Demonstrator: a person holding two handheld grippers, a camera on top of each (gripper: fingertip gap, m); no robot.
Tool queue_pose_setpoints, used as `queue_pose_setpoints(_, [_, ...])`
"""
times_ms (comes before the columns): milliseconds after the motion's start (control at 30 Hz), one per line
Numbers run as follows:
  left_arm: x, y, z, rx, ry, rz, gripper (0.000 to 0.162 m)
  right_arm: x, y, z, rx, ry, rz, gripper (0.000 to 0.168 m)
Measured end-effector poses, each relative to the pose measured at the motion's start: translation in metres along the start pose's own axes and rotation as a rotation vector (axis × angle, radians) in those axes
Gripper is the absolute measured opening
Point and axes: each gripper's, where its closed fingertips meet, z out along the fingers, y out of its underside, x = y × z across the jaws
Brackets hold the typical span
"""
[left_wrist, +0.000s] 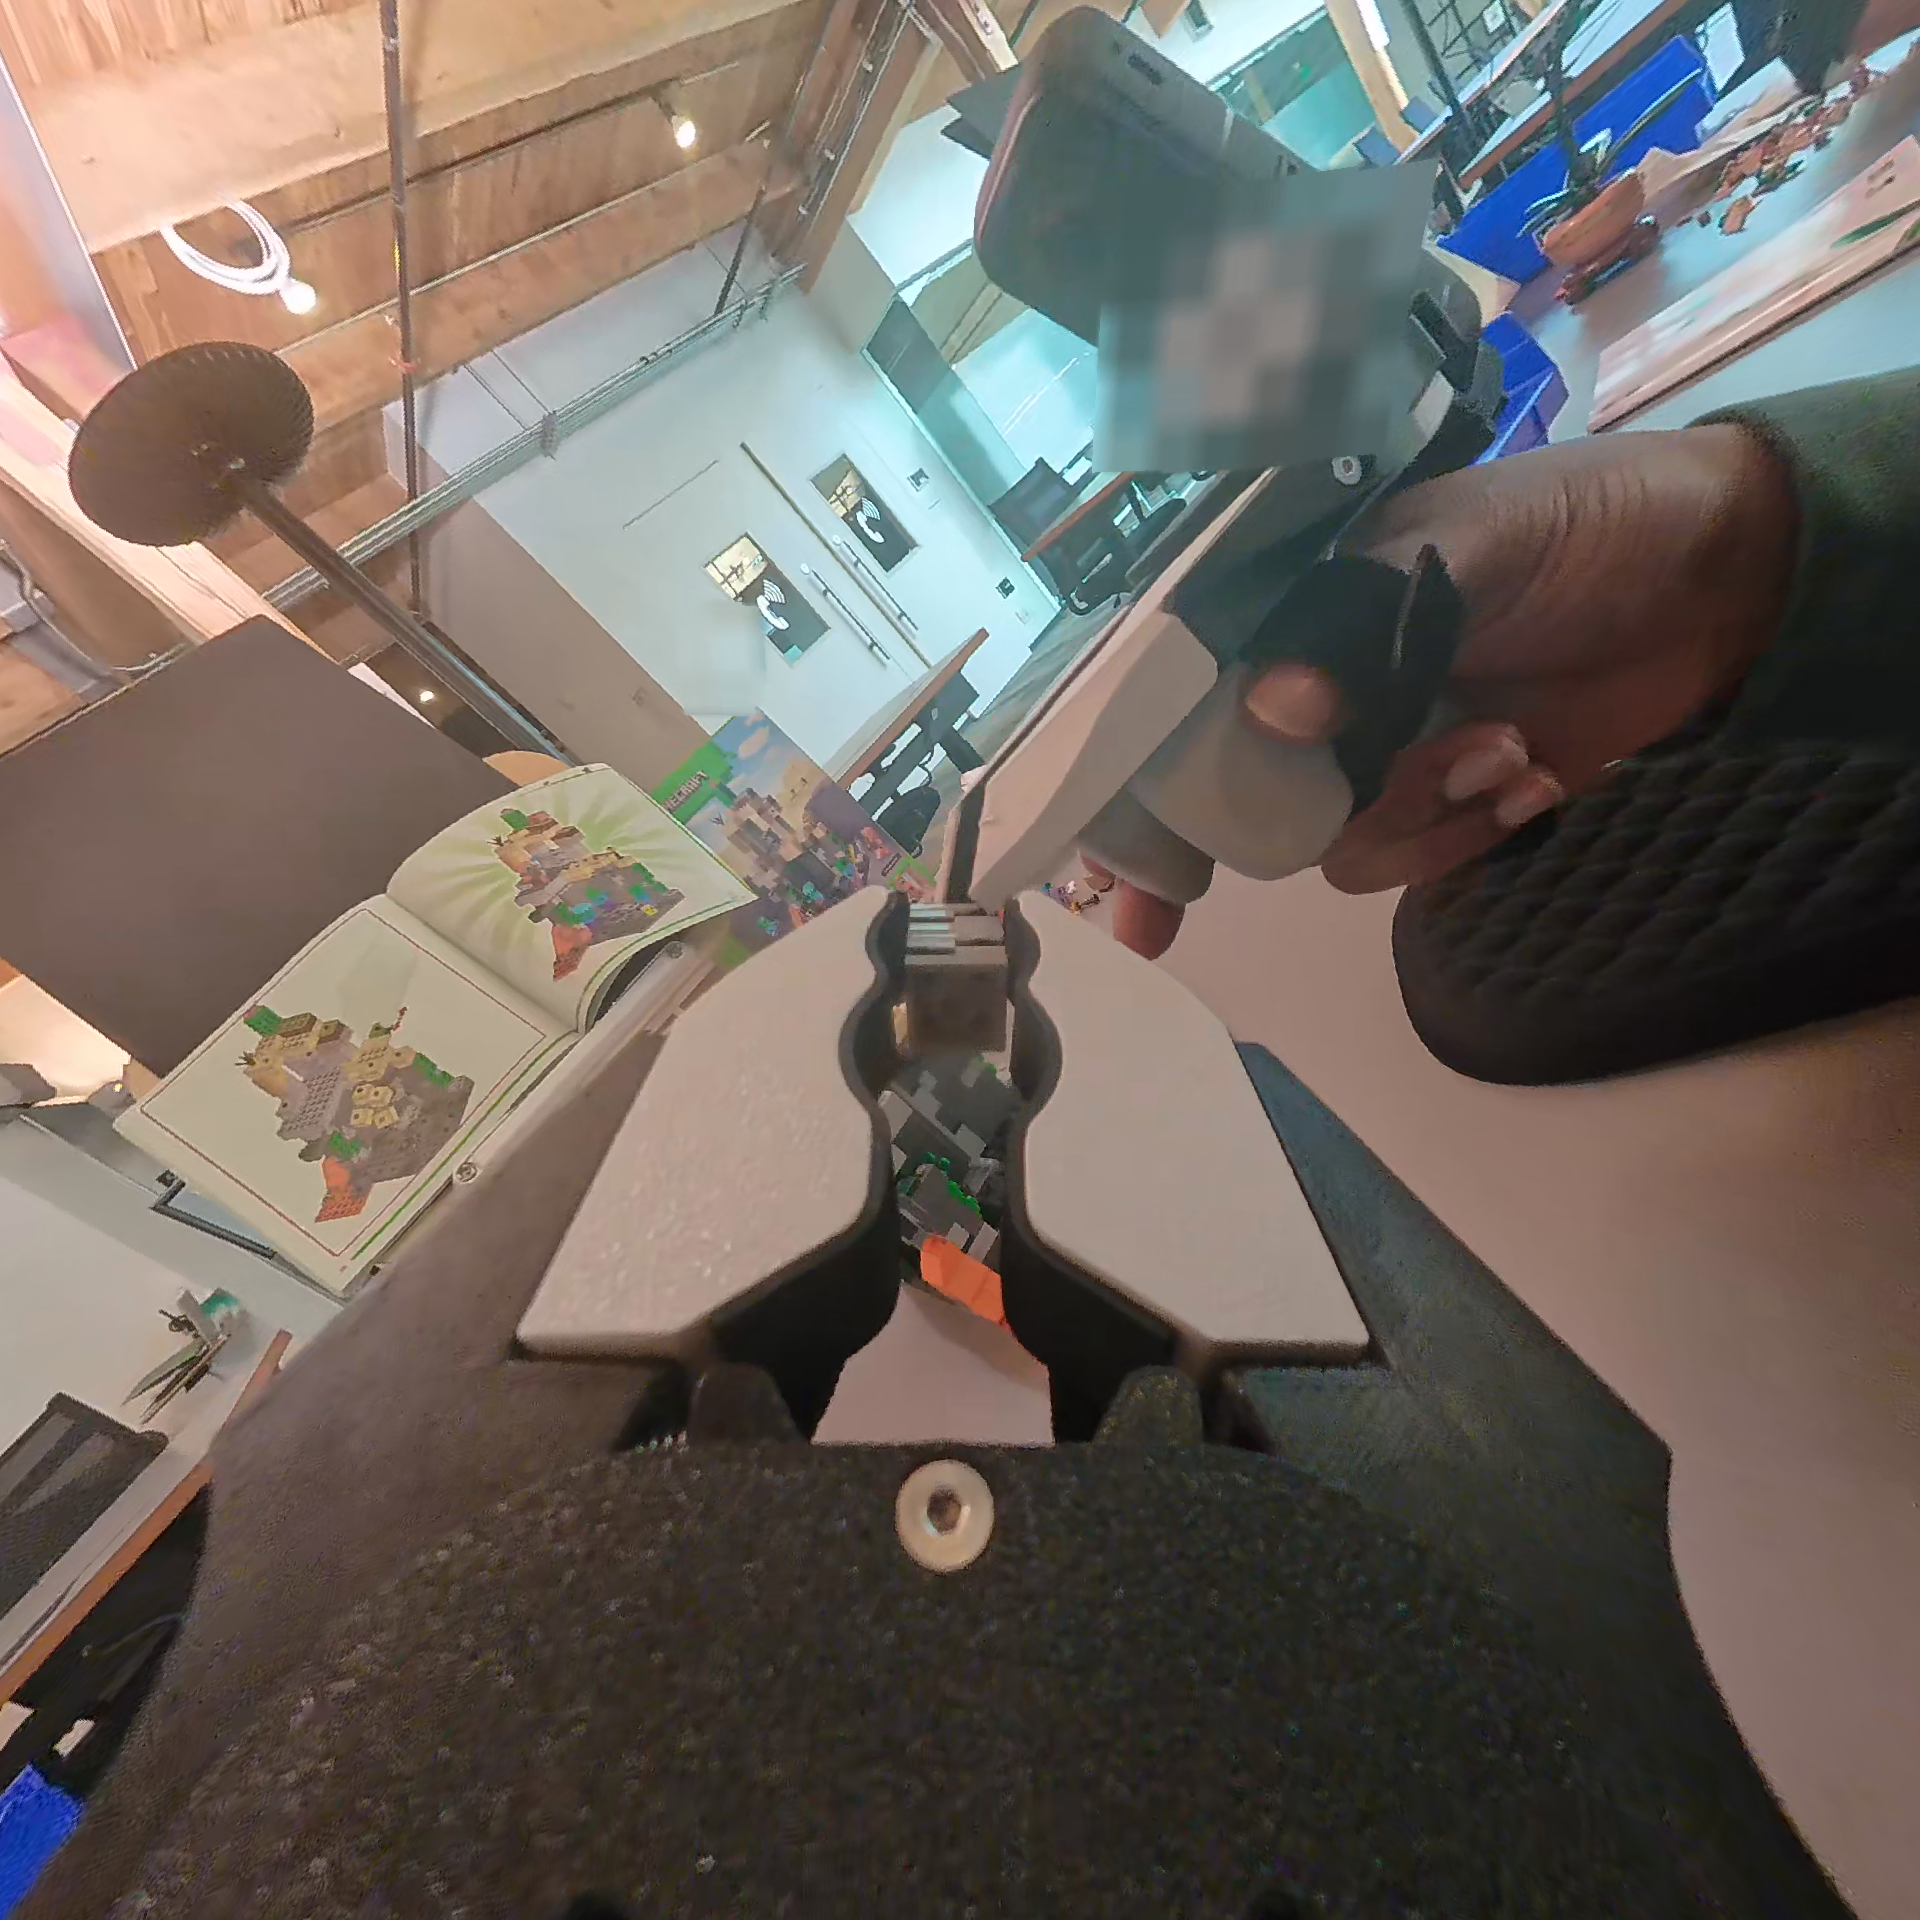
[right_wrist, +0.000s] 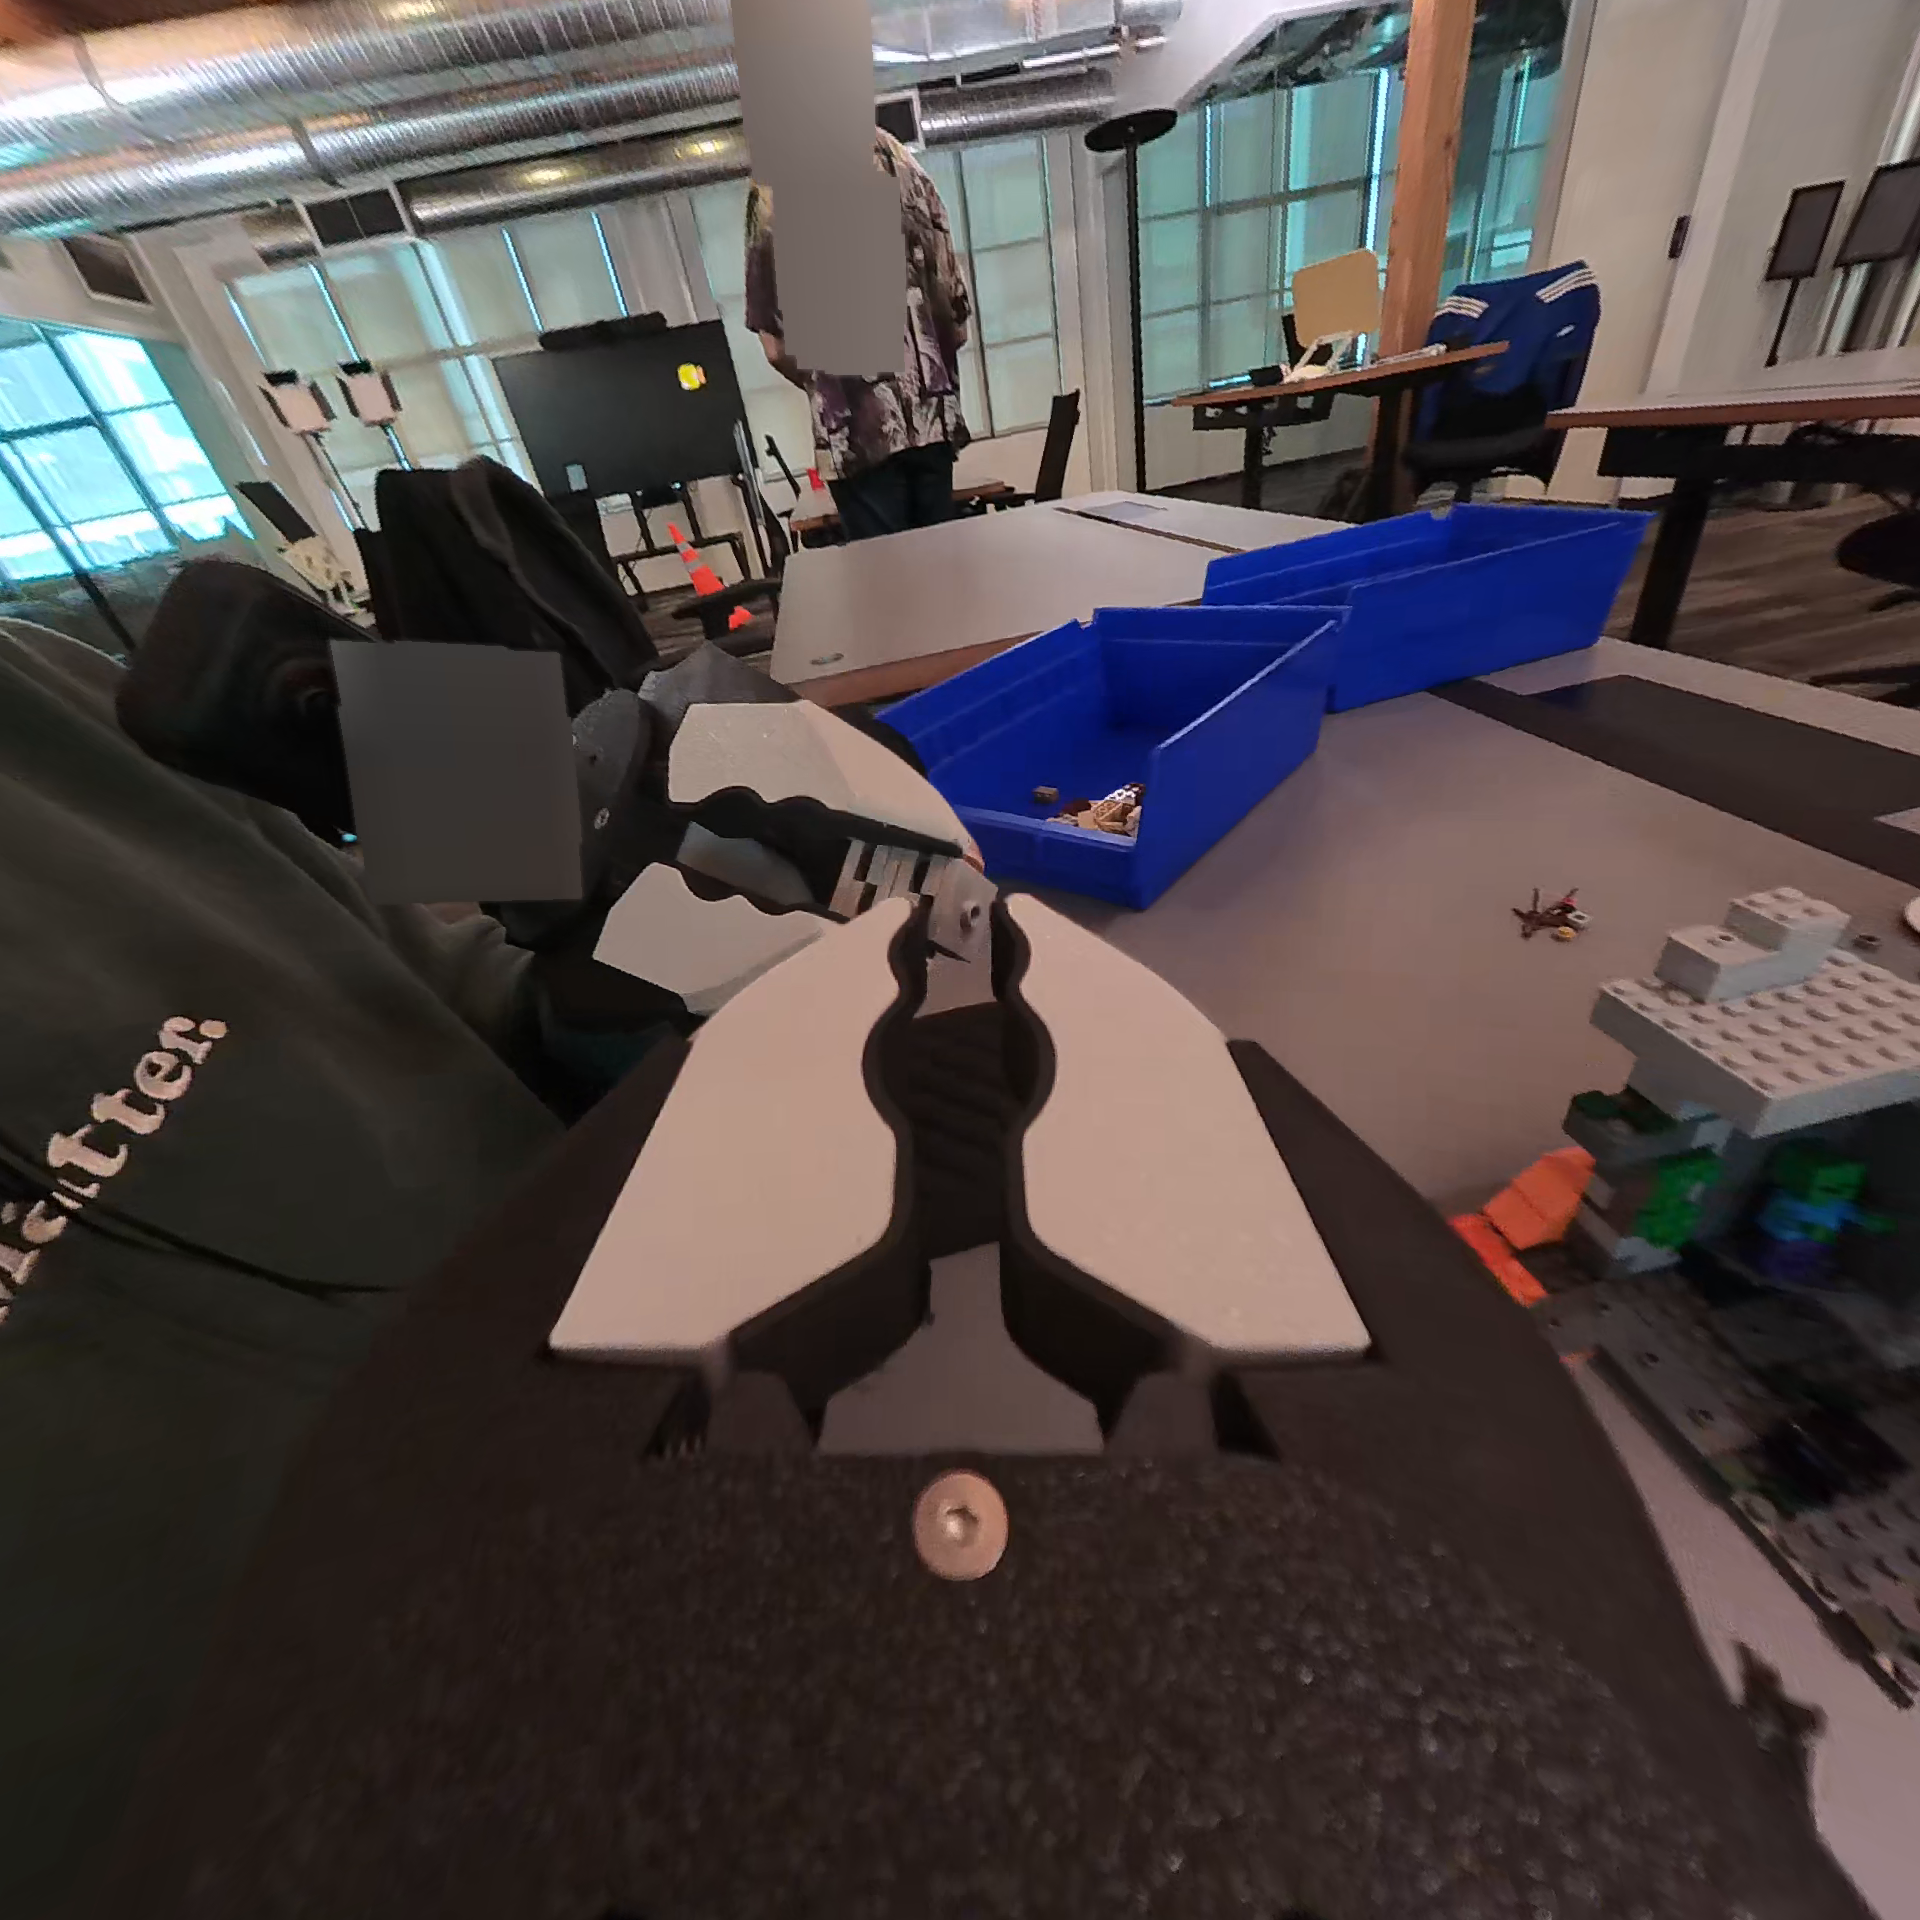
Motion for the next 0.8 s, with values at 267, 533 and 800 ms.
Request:
queue_pose_setpoints(267, [0.010,0.002,-0.004,-0.025,0.056,0.134,0.017,-0.005,0.011,0.001,-0.155,-0.008,-0.002,0.010])
queue_pose_setpoints(533, [0.031,-0.019,-0.012,0.080,0.185,0.225,0.017,-0.031,0.023,0.000,-0.238,-0.367,0.283,0.002])
queue_pose_setpoints(800, [0.026,-0.016,-0.009,0.105,0.194,0.075,0.017,-0.015,0.015,-0.005,-0.008,-0.394,0.427,0.000])
